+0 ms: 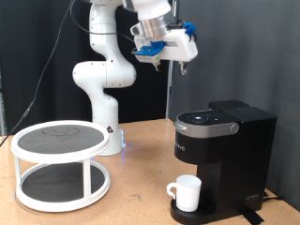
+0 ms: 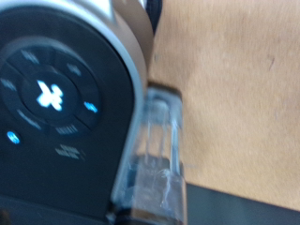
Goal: Make a cup of coffee with the keurig machine
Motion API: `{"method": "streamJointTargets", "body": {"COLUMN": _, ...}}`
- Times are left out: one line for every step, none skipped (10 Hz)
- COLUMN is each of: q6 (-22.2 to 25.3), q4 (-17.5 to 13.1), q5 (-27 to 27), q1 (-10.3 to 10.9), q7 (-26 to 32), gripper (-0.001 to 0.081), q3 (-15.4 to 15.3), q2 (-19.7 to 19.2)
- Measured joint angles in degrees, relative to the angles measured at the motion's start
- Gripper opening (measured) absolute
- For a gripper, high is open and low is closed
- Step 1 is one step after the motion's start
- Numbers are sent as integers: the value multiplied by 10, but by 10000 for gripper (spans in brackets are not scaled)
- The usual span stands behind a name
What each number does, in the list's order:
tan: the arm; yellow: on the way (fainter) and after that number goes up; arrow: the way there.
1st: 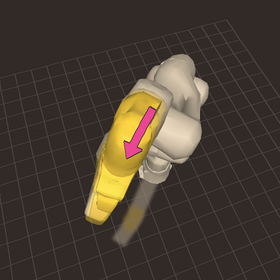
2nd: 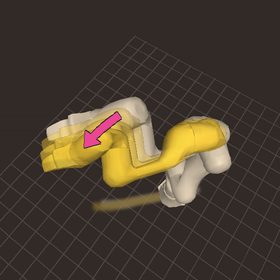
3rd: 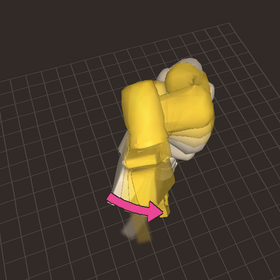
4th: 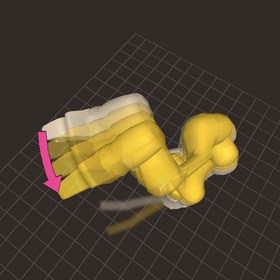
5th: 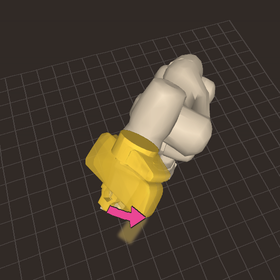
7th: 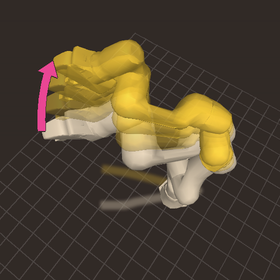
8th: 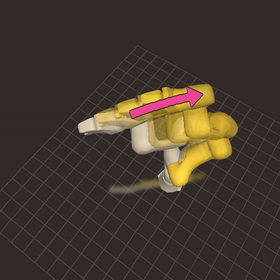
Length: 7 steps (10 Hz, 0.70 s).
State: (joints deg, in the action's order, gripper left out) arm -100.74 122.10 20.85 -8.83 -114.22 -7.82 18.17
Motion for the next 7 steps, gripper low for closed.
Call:
{"method": "streamJointTargets", "body": {"q6": -6, "q4": -23, "q5": -20, "q1": 0, "q7": -24, "gripper": 734, "q3": -5, "q2": -18}}
{"method": "streamJointTargets", "body": {"q6": -11, "q4": -43, "q5": -31, "q1": 0, "q7": -35, "gripper": 734, "q3": -6, "q2": -35}}
{"method": "streamJointTargets", "body": {"q6": -15, "q4": -59, "q5": -40, "q1": 0, "q7": -38, "gripper": 734, "q3": -7, "q2": -52}}
{"method": "streamJointTargets", "body": {"q6": -20, "q4": -71, "q5": -50, "q1": 0, "q7": -40, "gripper": 734, "q3": -8, "q2": -67}}
{"method": "streamJointTargets", "body": {"q6": -29, "q4": -78, "q5": -59, "q1": 0, "q7": -42, "gripper": 734, "q3": -11, "q2": -80}}
{"method": "streamJointTargets", "body": {"q6": -40, "q4": -83, "q5": -61, "q1": 1, "q7": -45, "gripper": 734, "q3": -14, "q2": -92}}
{"method": "streamJointTargets", "body": {"q6": -47, "q4": -87, "q5": -61, "q1": 1, "q7": -45, "gripper": 734, "q3": -17, "q2": -102}}
